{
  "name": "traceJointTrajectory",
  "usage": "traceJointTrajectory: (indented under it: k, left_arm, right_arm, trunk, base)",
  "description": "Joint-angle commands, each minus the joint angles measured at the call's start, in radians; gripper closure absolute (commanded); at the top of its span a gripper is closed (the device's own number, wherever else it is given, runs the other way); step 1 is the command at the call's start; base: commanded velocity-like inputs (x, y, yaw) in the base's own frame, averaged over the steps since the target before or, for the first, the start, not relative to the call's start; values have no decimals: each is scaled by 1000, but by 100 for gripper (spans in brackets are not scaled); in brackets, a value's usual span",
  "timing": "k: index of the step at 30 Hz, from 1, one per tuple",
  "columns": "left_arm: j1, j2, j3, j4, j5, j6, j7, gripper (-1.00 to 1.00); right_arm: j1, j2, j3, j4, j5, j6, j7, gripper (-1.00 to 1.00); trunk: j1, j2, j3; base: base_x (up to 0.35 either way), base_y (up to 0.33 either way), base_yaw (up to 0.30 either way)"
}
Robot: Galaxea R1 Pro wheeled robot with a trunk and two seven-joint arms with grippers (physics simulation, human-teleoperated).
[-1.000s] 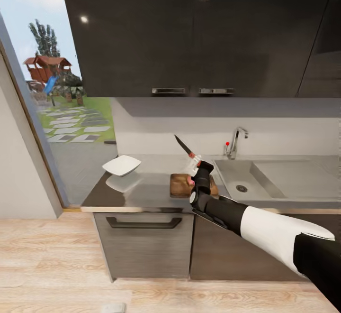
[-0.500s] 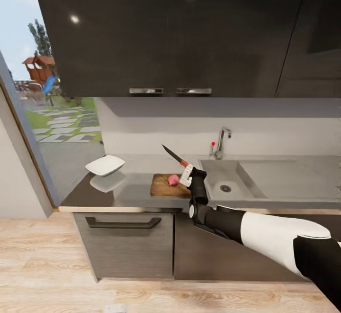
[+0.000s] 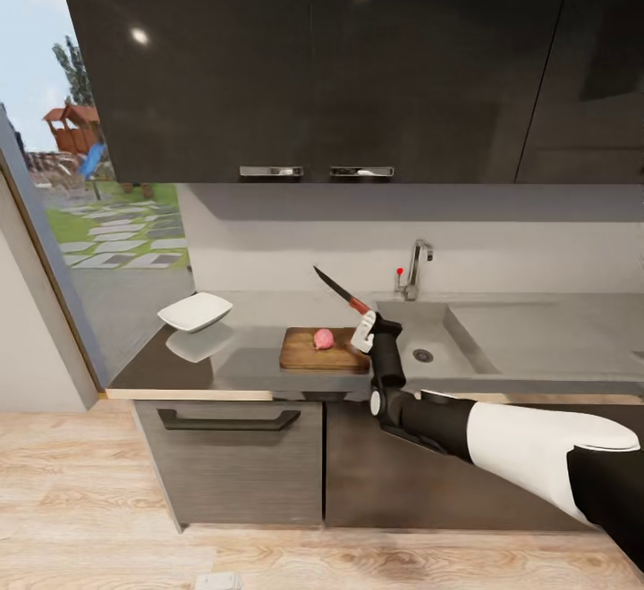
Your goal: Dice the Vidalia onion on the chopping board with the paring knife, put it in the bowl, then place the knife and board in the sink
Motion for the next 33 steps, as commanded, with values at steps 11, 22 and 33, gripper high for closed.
traceJointTrajectory:
  k: [11,22,33]
  left_arm:
    - [-2,-1,-4,5,8,-7,1,-100]
    - [-2,-1,-4,5,8,-7,1,-100]
    - [-2,-2,-4,5,8,-6,-2,-100]
  right_arm:
    - [-2,9,101,-11,-6,-11,33,100]
    - [-2,9,121,-25,-6,-11,42,100]
    - [-2,9,120,-44,-7,0,71,100]
  trunk:
    - [0,-2,-2]
    - [0,-2,-2]
    - [0,-2,-2]
  base:
    - [0,0,0]
    - [0,0,0]
    - [0,0,0]
